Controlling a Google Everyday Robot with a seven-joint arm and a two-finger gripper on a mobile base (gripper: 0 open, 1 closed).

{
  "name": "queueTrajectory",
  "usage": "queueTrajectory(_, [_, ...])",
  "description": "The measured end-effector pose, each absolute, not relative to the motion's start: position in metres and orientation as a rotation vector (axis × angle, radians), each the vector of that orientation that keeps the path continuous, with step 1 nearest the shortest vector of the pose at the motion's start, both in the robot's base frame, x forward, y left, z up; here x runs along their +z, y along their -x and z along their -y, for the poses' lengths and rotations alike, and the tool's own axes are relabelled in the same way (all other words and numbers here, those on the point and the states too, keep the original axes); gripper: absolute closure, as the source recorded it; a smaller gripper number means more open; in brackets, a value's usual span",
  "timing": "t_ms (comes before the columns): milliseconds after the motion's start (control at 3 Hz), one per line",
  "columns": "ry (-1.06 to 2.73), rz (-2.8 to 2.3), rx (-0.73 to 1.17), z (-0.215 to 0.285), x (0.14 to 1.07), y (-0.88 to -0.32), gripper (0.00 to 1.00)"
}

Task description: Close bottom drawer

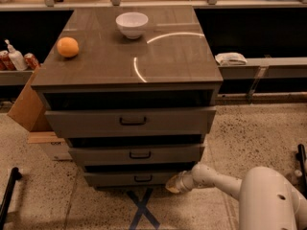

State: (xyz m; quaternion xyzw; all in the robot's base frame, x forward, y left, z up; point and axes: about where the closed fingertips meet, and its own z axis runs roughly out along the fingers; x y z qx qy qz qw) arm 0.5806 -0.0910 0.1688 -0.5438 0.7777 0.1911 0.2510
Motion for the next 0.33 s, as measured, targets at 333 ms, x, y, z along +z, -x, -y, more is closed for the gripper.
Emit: queueTrajectory(333, [1.543, -2.097, 0.615, 0.0928, 0.1805, -0.5469, 1.00])
